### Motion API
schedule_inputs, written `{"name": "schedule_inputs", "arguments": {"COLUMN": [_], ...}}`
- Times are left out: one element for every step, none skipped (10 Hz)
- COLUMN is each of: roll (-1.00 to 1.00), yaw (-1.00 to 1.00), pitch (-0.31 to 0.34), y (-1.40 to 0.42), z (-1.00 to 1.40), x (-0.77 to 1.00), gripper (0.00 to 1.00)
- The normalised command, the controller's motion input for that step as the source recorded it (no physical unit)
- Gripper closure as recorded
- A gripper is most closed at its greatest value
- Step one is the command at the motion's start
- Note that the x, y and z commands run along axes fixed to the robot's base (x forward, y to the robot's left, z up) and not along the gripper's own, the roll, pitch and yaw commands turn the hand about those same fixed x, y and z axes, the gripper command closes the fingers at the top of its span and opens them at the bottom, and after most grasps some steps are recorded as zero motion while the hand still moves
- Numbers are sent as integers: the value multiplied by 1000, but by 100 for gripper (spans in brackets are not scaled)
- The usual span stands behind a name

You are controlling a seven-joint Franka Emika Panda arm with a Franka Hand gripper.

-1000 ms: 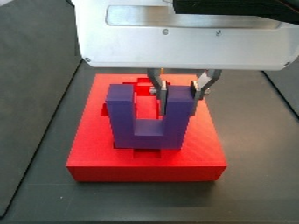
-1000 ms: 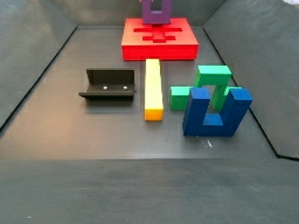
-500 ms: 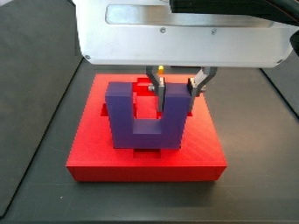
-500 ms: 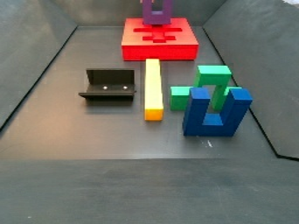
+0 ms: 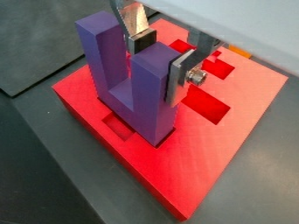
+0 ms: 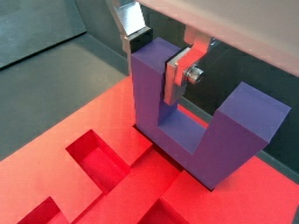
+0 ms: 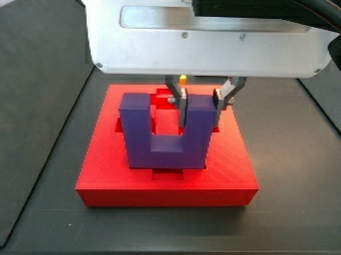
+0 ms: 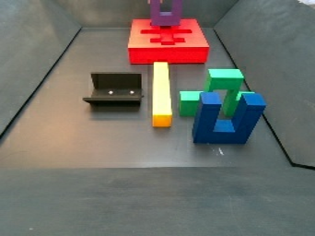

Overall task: Pick up the purple object. Move up. Place the purple object on the fixture. Regrasp the purple object. Move to above the board. Insert the purple object.
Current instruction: Insert the purple object.

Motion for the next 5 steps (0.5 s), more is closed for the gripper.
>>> {"name": "schedule_inputs", "arguments": {"roll": [269, 369, 383, 344, 180], "yaw": [0, 11, 11, 26, 14], "pitch": [0, -4, 0, 0, 0], "y": [-103, -174, -200, -129, -20], "z": [-80, -254, -294, -351, -429], "x": [0, -31, 0, 0, 0], "gripper": [100, 100, 100, 100, 100]}}
